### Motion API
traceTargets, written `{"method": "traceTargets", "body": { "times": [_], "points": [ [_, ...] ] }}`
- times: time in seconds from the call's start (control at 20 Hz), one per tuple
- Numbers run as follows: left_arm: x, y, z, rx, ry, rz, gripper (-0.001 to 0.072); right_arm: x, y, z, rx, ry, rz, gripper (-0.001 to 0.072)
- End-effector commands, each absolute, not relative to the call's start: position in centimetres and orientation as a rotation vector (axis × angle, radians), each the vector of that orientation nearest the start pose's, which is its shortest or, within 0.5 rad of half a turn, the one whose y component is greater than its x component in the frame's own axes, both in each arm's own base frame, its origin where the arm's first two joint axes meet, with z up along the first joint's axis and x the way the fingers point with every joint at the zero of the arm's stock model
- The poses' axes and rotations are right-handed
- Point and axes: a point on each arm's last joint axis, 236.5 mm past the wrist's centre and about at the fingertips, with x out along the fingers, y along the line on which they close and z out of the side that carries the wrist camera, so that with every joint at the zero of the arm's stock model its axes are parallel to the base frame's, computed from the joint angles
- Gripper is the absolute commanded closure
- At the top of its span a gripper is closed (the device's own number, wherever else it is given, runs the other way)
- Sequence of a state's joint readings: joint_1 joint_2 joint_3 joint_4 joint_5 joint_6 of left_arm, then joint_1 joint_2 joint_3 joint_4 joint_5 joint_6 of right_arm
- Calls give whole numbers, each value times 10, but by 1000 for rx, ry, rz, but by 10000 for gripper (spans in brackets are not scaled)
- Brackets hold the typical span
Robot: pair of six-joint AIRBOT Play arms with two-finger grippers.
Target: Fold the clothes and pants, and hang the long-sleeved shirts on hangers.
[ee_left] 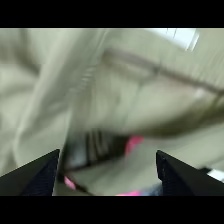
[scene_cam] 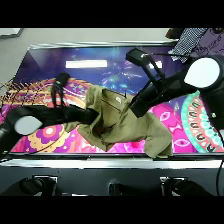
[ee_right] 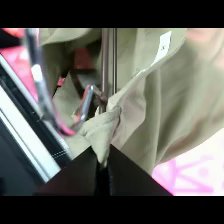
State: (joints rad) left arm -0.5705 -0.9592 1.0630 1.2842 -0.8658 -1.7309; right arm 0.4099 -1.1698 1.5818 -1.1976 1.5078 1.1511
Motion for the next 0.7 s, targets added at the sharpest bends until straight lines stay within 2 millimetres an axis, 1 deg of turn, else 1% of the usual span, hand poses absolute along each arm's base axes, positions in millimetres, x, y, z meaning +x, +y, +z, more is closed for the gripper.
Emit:
{"method": "traceTargets", "body": {
  "times": [0.0,0.05,0.15,0.25,0.3,0.5,0.55,0.65],
  "points": [
    [325,-219,183,-75,723,-596,-13,314,225,201,-494,819,952,691],
    [328,-207,187,-24,695,-589,-13,318,226,204,-556,766,975,691],
    [324,-191,187,129,670,-618,-11,321,227,205,-698,675,1038,690],
    [324,-189,182,184,671,-627,-10,320,228,205,-777,629,1081,690],
    [325,-185,176,248,666,-634,-11,319,229,205,-792,621,1095,689],
    [322,-179,148,594,611,-753,-12,309,237,207,-818,580,1173,690],
    [321,-180,142,635,602,-773,-12,309,237,207,-817,579,1176,690],
    [326,-188,144,597,557,-790,-11,305,239,207,-816,576,1194,690]
  ]
}}
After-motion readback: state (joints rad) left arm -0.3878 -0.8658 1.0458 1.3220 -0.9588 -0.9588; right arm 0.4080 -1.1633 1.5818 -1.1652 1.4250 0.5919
